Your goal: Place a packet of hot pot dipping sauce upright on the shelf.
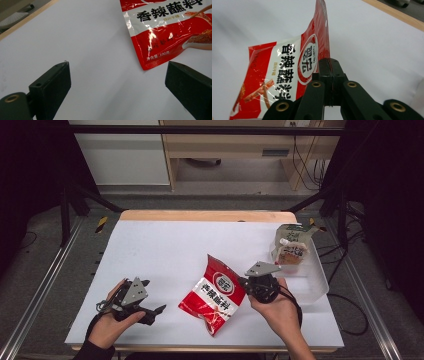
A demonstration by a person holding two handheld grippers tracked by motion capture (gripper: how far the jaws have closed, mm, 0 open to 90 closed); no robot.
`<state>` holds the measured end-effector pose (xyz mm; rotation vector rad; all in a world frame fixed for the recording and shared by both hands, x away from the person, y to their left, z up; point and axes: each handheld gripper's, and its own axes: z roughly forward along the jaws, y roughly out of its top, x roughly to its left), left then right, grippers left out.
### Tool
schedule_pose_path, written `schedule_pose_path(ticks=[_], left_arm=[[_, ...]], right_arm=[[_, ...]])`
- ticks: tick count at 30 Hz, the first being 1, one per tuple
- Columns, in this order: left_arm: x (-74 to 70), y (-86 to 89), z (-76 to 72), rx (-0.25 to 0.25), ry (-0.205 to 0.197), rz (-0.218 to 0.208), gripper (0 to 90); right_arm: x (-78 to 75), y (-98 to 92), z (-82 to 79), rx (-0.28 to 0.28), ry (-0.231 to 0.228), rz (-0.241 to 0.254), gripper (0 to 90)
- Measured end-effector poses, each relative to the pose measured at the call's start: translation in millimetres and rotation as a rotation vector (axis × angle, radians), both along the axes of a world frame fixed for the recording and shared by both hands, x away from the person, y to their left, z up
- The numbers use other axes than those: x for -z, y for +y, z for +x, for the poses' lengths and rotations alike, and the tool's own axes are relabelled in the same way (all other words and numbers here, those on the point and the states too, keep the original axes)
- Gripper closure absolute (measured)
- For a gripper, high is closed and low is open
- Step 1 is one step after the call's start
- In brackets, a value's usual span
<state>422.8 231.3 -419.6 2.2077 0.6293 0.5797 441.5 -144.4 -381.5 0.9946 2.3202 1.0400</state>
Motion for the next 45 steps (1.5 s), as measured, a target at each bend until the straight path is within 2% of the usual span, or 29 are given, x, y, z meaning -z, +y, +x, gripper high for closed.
schedule_pose_path(ticks=[6,9,12,15,20,25,31,34,40,43,45], left_arm=[[-4.7,-4.2,5.9,0.01,0.009,0.004,5.9],[-9.0,-6.3,11.2,0.017,0.02,-0.001,5.5],[-14.6,-7.5,16.7,0.026,0.027,0.001,4.6],[-22.1,-9.2,20.6,0.014,0.012,0.005,4.4],[-37.4,-9.2,22.4,0.039,-0.03,-0.003,5.1],[-49.5,-10.8,22.6,0.057,-0.052,0.009,7.4],[-58.0,-13.1,21.5,0.077,-0.075,-0.009,18.5],[-60.4,-13.6,23.2,0.089,-0.07,-0.023,23.2],[-61.2,-15.8,31.0,0.1,-0.066,-0.052,25.4],[-64.3,-17.7,33.1,0.122,-0.063,-0.09,31.5],[-67.1,-20.3,33.8,0.136,-0.066,-0.088,36.7]], right_arm=[[-17.8,13.7,9.9,-0.113,-0.021,-0.028,90.0],[-28.6,20.4,13.6,-0.147,-0.04,-0.04,90.0],[-39.0,26.6,15.6,-0.175,-0.051,-0.031,90.0],[-48.0,33.1,15.0,-0.209,-0.067,-0.033,90.0],[-59.5,42.6,11.2,-0.261,-0.094,-0.035,90.0],[-68.8,50.2,8.5,-0.298,-0.115,-0.043,90.0],[-76.6,59.3,5.3,-0.337,-0.132,-0.054,90.0],[-80.0,63.6,2.6,-0.356,-0.141,-0.06,90.0],[-84.9,69.0,-1.0,-0.384,-0.145,-0.064,90.0],[-86.1,70.3,-1.6,-0.393,-0.145,-0.061,90.0],[-86.9,71.0,-2.2,-0.401,-0.145,-0.061,90.0]])
